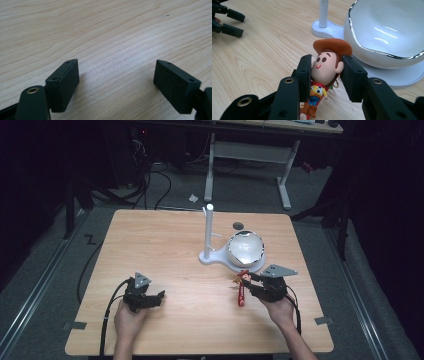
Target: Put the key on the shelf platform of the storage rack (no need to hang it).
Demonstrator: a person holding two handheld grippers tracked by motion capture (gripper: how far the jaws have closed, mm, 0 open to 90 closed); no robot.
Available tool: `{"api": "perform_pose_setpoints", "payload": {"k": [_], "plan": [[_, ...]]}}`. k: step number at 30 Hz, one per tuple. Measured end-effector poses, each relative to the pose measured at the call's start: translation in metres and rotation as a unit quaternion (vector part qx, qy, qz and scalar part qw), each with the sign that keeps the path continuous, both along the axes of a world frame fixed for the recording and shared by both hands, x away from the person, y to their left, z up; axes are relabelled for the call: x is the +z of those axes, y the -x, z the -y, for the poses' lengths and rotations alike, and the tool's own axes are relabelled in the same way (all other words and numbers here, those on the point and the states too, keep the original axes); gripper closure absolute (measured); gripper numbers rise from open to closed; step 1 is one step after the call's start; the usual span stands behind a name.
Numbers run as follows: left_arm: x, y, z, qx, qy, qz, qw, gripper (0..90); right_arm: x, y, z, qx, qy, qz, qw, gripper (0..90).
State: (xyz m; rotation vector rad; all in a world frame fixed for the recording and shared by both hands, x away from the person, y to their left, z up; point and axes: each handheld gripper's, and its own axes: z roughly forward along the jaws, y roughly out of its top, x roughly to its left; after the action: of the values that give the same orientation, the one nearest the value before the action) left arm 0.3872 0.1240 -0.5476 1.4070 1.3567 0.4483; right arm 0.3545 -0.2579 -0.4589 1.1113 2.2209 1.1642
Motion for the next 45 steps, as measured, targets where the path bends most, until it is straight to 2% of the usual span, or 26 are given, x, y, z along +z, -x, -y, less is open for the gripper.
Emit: {"api": "perform_pose_setpoints", "payload": {"k": [6,16,32,45], "plan": [[0.0,0.0,0.0,0.0,0.0,0.0,1.0,20.9,0.007,0.003,0.01,-0.006,0.006,0.001,1.0,62.1],[0.0,0.0,0.0,0.0,0.0,0.0,1.0,20.9,0.019,0.006,0.024,-0.012,-0.01,0.0,0.9999,62.1],[0.0,0.0,0.0,0.0,0.0,0.0,1.0,20.9,0.052,0.01,0.044,-0.024,-0.011,0.029,0.9992,62.2],[0.0,0.0,0.0,0.0,0.0,0.0,1.0,20.9,0.074,0.007,0.047,-0.02,-0.011,0.039,0.999,62.3]]}}
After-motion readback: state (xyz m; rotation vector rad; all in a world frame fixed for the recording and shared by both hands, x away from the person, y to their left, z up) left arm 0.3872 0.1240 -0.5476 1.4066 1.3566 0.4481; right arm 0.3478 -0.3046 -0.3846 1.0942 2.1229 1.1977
